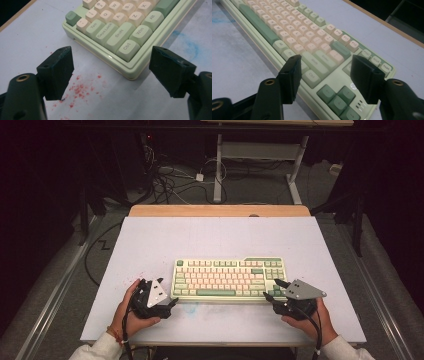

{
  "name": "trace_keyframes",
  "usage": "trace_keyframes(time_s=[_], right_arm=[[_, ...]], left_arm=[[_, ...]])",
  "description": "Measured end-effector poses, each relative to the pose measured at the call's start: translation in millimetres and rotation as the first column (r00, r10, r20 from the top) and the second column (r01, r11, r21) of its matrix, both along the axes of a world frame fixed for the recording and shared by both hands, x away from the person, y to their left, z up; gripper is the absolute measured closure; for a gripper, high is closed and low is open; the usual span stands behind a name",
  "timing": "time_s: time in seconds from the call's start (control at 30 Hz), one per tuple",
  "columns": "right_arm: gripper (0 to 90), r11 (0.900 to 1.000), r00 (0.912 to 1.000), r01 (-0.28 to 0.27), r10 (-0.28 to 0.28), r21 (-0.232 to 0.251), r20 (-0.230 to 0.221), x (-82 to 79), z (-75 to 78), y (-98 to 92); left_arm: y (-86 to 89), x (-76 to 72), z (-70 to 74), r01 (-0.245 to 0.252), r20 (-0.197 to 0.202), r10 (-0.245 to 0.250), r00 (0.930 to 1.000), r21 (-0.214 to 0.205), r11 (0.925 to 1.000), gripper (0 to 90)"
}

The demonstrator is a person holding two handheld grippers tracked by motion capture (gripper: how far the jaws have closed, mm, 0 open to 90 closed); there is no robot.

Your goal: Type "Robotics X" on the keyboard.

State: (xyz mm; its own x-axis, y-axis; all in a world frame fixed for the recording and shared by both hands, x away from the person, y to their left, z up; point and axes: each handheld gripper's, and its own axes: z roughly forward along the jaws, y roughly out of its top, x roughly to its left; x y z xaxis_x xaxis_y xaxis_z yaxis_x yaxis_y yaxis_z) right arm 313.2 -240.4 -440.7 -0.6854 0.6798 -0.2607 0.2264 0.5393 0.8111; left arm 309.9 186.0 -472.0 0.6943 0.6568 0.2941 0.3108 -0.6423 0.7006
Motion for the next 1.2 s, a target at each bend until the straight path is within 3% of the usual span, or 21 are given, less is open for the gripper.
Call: trace_keyframes(time_s=[0.23, 0.43, 0.83, 1.2], right_arm=[[71.4, 0.9996, 0.999, -0.023, 0.024, 0.014, -0.037, 12.7, 7.4, 6.9], [85.1, 0.998, 0.9955, -0.06, 0.058, -0.021, -0.074, 25.9, 6.5, 25.2], [90.0, 0.9929, 0.9865, -0.108, 0.101, -0.049, -0.129, 61.2, 5.2, 66.2], [90.0, 0.9889, 0.9814, -0.125, 0.112, -0.08, -0.156, 78.8, -4.9, 92.5]], left_arm=[[3.6, -3.8, -3.6, -0.014, -0.018, 0.014, 0.9997, -0.004, 0.9999, 18.7], [2.6, -3.1, -4.4, -0.015, -0.024, 0.015, 0.9996, -0.007, 0.9999, 18.7], [3.4, -2.5, -6.3, -0.012, -0.038, 0.012, 0.9992, -0.006, 0.9999, 17.3], [3.2, -2.4, -7.4, -0.006, -0.046, 0.006, 0.9989, -0.004, 1.0, 17.3]])
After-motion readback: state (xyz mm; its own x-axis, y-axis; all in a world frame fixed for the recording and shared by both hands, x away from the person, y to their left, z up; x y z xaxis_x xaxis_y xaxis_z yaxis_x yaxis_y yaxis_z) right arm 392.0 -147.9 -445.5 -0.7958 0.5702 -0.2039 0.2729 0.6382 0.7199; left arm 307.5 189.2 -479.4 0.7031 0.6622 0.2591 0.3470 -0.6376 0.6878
